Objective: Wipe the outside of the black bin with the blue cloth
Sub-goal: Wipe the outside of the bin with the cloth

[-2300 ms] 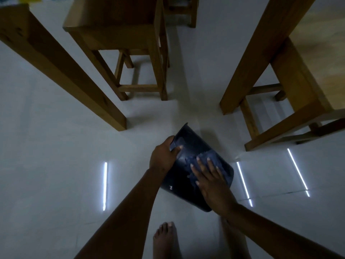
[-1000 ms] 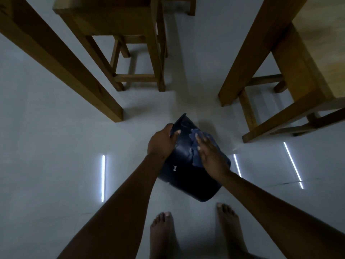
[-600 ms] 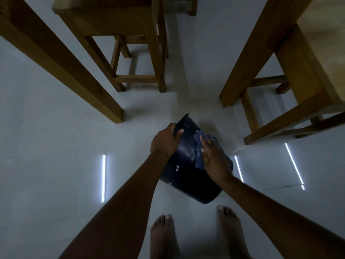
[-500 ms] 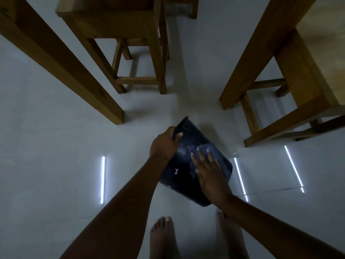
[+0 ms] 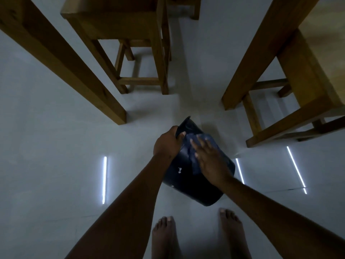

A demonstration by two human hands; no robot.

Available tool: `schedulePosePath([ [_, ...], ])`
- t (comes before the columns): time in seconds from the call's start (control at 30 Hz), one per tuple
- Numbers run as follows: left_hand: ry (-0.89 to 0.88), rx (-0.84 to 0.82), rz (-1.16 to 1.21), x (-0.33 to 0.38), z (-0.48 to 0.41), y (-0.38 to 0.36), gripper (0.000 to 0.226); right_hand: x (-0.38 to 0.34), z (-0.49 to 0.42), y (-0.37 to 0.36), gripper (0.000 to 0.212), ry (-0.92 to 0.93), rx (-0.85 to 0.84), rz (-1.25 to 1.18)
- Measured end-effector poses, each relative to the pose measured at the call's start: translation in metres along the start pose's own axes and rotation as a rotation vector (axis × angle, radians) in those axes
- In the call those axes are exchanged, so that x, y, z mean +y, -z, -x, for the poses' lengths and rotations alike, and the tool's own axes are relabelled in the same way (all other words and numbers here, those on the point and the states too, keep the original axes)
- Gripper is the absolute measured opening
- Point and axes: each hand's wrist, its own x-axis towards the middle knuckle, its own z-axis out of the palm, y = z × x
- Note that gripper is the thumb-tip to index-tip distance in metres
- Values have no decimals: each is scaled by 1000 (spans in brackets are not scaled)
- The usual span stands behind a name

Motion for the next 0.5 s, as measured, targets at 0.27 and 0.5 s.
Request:
schedulePosePath([
  [0.27, 61, -40, -2, 4, -2, -1, 36, -21, 29, -1, 57, -13, 17, -60],
  [0.5, 37, -237, 252, -8, 25, 23, 34, 22, -23, 8, 51, -177, 49, -286],
])
